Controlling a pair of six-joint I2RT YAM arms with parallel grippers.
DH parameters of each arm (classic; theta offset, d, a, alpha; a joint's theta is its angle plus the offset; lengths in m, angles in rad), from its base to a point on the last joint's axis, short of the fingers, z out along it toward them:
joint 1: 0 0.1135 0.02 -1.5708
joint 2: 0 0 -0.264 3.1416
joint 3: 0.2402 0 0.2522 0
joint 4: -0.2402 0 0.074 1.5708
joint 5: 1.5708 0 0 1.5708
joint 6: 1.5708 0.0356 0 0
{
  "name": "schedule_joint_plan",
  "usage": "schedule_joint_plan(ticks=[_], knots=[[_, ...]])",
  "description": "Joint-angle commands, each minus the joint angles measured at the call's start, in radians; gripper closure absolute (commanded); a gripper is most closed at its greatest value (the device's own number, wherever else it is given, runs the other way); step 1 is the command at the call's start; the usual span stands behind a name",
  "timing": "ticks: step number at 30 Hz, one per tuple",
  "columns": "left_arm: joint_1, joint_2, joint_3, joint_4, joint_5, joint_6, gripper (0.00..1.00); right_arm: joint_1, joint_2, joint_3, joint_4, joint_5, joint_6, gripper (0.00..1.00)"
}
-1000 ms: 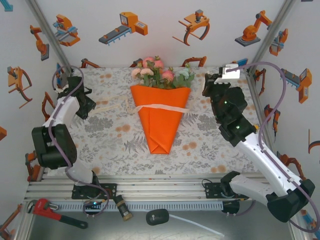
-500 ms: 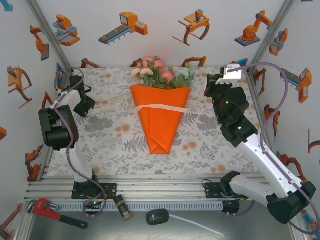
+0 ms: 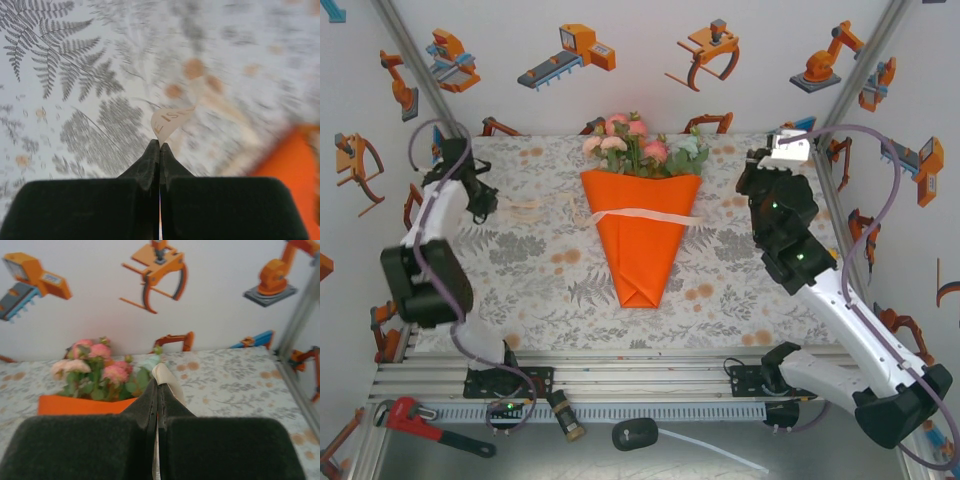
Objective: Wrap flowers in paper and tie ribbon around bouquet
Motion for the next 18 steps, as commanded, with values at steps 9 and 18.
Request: schedule_joint_plan(ticks=[9,18], knots=[[0.044,-0.866,-0.044,-0.262,-0.344,-0.068,1.00,-0.061,-0.362,-0.061,0.442,0.648,-0.486,1.00],[0.056,-0.816,-0.161,-0.254,-0.218,-0.127,1.00,-0.069,-0.366,-0.094,0.426,0.719,-0.558,1.00]])
